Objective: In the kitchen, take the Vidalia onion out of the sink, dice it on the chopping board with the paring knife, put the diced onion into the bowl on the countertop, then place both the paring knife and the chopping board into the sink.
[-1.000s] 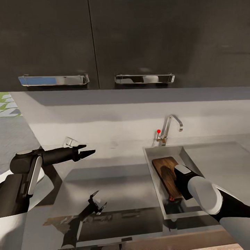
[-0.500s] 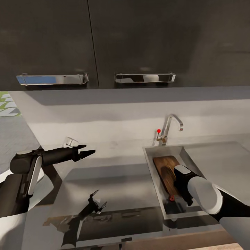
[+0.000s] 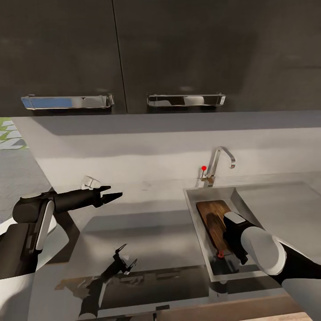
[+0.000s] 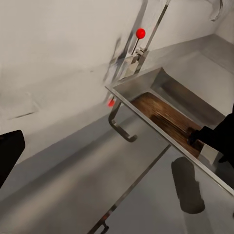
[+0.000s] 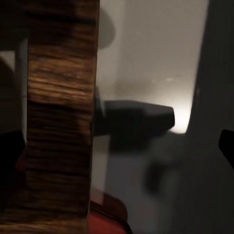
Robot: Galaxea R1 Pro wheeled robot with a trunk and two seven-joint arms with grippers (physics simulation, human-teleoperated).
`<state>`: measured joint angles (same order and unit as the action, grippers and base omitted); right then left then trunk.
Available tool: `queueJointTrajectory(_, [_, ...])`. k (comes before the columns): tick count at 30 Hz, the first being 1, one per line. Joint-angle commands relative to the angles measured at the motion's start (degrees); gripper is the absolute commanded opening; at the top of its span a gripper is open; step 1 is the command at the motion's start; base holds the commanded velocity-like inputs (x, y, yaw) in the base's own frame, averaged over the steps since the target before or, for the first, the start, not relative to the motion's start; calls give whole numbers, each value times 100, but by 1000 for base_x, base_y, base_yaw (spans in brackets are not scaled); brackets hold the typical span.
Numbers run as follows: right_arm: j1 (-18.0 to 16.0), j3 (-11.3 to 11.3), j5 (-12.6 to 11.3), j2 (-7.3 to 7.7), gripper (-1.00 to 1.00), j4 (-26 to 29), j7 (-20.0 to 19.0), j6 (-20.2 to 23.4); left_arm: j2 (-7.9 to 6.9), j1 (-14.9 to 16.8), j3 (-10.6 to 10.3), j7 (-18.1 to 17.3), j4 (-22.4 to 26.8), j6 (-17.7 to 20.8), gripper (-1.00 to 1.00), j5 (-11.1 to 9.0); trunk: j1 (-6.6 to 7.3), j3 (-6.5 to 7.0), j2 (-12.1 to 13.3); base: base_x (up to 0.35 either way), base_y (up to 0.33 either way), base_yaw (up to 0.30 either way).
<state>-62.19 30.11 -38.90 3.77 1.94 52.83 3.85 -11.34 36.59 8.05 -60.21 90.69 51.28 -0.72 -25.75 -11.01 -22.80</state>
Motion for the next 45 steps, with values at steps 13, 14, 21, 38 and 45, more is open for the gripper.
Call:
queueJointTrajectory(13, [-4,0,-56,-15,100,157,35,102,0,6,4,-17,2,49,100,-7,-3,-12,-12,0,0,0])
queueJointTrajectory(14, [-4,2,-57,-22,100,356,40,126,0,6,4,-17,2,49,100,-7,-3,-12,-12,0,0,0])
queueJointTrajectory(21, [-4,-2,-57,-31,100,734,43,438,0,6,4,-17,2,49,100,-7,-3,-12,-12,0,0,0])
queueJointTrajectory(38, [-4,1,-57,-35,100,2008,68,1957,8,6,3,-17,2,49,100,-7,-3,-12,-12,0,0,0])
queueJointTrajectory(45, [-4,-4,-62,-109,100,2266,62,2399,15,6,-4,-17,2,49,100,-7,-3,-12,-12,-63,0,0])
